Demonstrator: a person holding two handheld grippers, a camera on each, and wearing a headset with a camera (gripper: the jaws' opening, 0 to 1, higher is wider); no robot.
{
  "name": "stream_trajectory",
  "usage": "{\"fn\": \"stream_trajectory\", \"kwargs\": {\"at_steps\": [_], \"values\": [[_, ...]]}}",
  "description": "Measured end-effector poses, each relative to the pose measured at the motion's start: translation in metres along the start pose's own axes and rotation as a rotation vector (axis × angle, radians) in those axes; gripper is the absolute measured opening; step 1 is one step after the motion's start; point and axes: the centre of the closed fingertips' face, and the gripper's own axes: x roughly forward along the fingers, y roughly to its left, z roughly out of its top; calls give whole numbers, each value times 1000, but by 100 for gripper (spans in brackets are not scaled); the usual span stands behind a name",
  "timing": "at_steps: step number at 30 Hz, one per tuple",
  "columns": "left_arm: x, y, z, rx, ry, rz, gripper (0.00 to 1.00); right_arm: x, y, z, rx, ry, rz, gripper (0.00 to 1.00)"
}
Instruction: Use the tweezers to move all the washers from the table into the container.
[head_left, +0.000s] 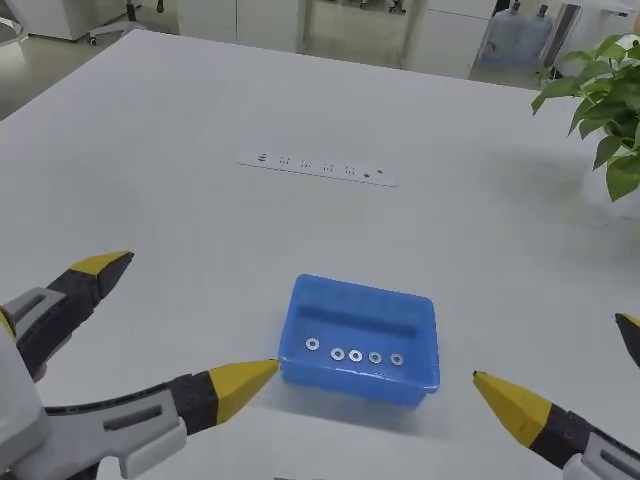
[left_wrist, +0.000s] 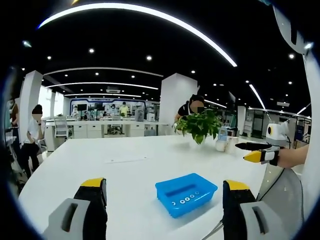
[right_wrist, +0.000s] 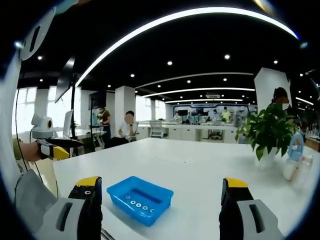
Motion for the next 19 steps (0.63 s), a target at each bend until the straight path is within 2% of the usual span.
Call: {"fn": "stream_trajectory", "kwargs": {"at_steps": [6, 19], "values": [[1, 1, 3, -1, -9, 4, 96, 2, -2, -1, 10, -2, 1, 99], [2, 0, 0, -4, 8, 10, 97, 10, -3, -8, 19, 17, 21, 99]]}}
